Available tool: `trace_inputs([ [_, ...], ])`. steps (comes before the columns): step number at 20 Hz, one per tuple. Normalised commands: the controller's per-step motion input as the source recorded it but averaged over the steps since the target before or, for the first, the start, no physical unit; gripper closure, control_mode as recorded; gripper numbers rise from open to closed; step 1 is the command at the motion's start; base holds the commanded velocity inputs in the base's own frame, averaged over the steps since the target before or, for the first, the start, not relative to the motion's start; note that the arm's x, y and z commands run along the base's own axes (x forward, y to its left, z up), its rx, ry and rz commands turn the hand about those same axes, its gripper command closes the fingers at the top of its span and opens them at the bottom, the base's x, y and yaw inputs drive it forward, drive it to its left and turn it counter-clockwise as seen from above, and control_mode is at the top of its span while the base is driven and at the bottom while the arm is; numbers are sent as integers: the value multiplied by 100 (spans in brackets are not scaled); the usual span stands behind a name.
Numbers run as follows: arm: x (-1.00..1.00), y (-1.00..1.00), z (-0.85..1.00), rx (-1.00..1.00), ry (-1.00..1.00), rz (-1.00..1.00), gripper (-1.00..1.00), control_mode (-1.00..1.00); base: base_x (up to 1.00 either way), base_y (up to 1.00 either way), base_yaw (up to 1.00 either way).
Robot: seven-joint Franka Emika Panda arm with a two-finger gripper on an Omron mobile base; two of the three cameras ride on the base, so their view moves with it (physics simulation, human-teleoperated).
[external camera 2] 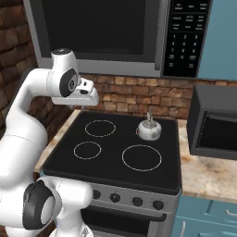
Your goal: The kettle is done boiling. Turn off the stove, then wait for 300 timesteps before moving the kettle to the dining table.
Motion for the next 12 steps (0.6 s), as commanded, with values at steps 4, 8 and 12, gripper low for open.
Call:
trace_inputs([
  [4, 0, 0, 0, 0, 0, 0, -100, -100, 0, 0, 0],
  [8, 0, -1, 0, 0, 0, 0, -100, -100, 0, 0, 0],
  [12, 0, -3, 0, 0, 0, 0, -100, 100, -2, -36, 0],
])
